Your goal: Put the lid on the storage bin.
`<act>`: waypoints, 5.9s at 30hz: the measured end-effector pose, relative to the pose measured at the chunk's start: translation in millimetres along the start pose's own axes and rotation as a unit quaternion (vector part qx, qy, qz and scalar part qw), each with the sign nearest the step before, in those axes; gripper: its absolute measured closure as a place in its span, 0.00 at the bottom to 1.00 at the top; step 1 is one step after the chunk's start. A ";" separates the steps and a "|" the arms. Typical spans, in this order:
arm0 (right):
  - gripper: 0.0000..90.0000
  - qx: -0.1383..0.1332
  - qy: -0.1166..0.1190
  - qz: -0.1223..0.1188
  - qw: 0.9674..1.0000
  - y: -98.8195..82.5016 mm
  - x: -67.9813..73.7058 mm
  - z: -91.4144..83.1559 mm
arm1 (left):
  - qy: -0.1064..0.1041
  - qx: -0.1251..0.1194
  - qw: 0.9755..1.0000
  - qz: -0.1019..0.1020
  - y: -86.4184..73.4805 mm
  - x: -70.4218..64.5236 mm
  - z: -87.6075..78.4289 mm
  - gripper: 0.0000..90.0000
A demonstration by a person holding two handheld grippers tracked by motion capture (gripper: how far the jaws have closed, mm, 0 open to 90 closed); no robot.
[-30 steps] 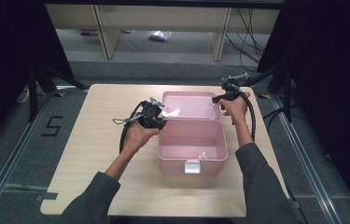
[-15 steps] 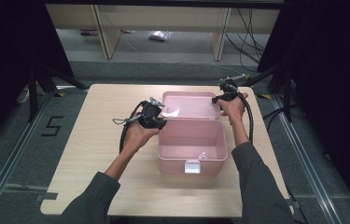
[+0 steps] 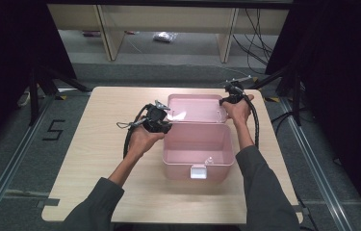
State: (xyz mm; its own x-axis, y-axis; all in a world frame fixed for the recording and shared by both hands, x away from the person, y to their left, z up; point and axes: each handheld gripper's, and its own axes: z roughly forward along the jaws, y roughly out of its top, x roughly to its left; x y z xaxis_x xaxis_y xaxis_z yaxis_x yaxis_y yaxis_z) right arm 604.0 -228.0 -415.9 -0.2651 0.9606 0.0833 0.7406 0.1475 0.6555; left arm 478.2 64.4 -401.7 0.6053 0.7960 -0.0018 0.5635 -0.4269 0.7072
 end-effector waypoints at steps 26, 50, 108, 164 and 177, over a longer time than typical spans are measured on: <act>0.93 -0.041 -0.022 -0.025 0.999 16.0 9.7 -37.9 | 0.008 -0.005 1.000 0.012 2.3 -1.5 1.8 0.90; 0.95 -0.126 -0.023 -0.062 0.990 16.4 16.8 -95.9 | 0.015 -0.009 1.000 0.011 5.4 -5.3 5.9 0.90; 0.96 -0.205 -0.002 -0.118 0.972 -38.7 26.9 -173.7 | 0.022 -0.017 0.999 -0.024 5.8 -10.1 9.4 0.90; 0.97 -0.232 0.008 -0.140 0.963 -82.5 34.3 -198.0 | -0.069 -0.054 0.996 -0.004 -43.2 -18.4 -57.3 0.68; 0.97 -0.239 0.009 -0.153 0.959 -92.0 33.5 -201.1 | -0.088 -0.074 0.993 -0.012 -60.1 -27.5 -77.5 0.55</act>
State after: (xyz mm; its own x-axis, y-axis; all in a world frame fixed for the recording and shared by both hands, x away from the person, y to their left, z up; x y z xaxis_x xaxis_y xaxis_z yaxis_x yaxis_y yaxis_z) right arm 402.8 -256.8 -322.5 -0.4394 0.8842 -0.1583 0.2592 0.2935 0.9201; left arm 384.1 101.4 -389.4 0.6881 0.7131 -0.1342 0.4984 -0.3300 0.8017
